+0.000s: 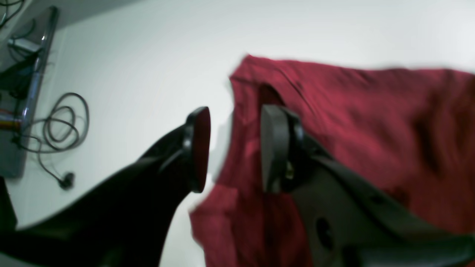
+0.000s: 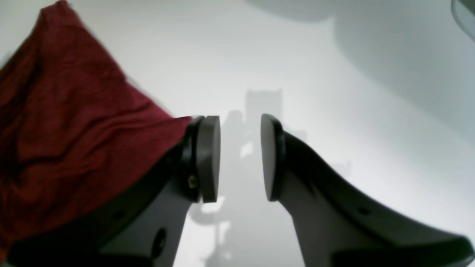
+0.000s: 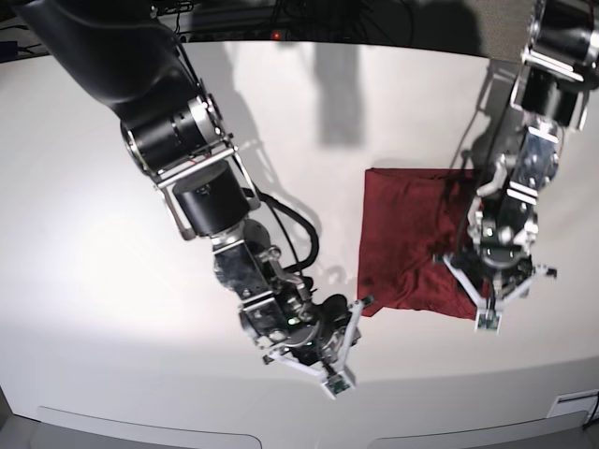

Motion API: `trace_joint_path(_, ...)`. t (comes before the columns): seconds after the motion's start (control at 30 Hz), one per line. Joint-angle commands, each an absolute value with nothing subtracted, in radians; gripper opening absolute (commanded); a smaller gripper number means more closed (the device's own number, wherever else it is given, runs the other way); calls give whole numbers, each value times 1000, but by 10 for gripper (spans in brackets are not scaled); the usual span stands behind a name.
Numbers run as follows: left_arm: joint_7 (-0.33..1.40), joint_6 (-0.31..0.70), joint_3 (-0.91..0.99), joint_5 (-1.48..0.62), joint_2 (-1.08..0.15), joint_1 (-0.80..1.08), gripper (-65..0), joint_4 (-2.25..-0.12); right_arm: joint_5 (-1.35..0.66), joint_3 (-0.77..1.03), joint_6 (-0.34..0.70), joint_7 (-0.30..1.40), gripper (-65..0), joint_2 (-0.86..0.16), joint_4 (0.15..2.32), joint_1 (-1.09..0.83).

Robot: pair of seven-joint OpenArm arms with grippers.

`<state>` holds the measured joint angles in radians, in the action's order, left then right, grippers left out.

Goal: Fold the T-shirt properly
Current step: 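Grasp opposite corners of the folded shirt with both grippers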

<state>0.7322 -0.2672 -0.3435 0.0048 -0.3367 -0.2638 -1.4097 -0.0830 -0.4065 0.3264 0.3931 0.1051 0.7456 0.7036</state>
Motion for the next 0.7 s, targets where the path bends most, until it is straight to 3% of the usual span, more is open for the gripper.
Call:
trace_joint_path(0.0,732,-297,-333,30,-341,-250,-435,-1473,-88,-404,330,371,-459,123,749,739)
trace_joint_path(0.3,767,-341,-333,157,-266,54,-435,-1851,-22,-405,341,308,-459,157,583,739)
trace_joint_path(0.53,591,-375,-333,196,-146,154,-435,-1750,-22,-406,469,327,-459,157,570,725)
trace_joint_path(0.67,579,-379,-333,228,-122,141,-435,-1697,12,-406,473,338,-459,157,570,714)
